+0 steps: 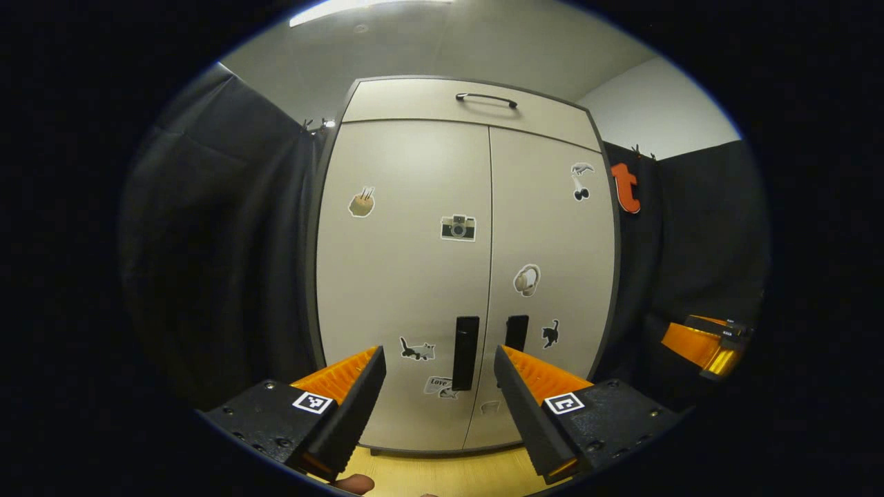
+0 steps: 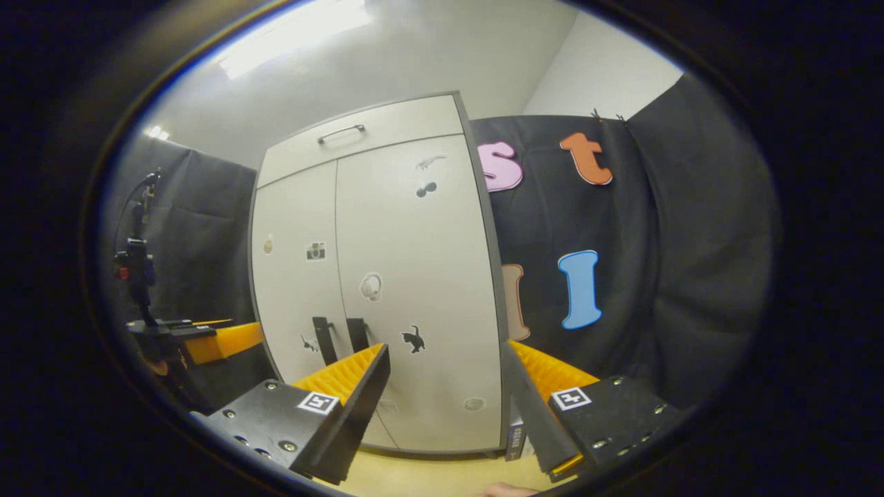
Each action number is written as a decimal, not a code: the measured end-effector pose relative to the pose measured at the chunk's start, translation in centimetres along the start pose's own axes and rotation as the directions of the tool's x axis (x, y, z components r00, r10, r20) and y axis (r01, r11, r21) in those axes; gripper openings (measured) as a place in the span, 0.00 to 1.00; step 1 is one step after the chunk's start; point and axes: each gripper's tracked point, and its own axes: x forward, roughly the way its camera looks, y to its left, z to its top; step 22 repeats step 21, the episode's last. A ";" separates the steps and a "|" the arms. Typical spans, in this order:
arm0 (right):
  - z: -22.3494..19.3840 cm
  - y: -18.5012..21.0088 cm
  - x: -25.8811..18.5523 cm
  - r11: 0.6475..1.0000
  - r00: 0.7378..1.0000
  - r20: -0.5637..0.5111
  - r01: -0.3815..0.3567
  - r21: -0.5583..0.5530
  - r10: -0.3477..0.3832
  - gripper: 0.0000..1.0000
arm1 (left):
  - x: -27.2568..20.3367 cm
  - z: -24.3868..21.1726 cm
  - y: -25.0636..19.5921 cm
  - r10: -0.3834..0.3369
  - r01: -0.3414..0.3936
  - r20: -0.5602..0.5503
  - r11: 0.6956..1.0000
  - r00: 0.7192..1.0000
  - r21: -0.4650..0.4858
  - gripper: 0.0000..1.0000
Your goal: Grab one shoe with the right hand and put it into the shoe cabinet, grab the other shoe with the left hand and put it into the shoe cabinet; then close the right door with the right hand and the left door with the left hand.
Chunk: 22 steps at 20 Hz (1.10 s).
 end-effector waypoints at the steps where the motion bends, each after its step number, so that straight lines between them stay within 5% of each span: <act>1: 0.3 0.4 -0.3 1.000 1.000 0.006 -0.005 -0.001 0.005 0.96 | -0.5 0.2 -0.2 -0.004 0.004 0.008 1.000 1.000 -0.007 0.95; 22: 2.0 5.1 -4.7 0.993 0.989 0.089 0.118 -0.015 -0.116 0.96 | -3.0 1.3 0.8 -0.167 0.168 0.041 0.986 0.985 -0.017 0.96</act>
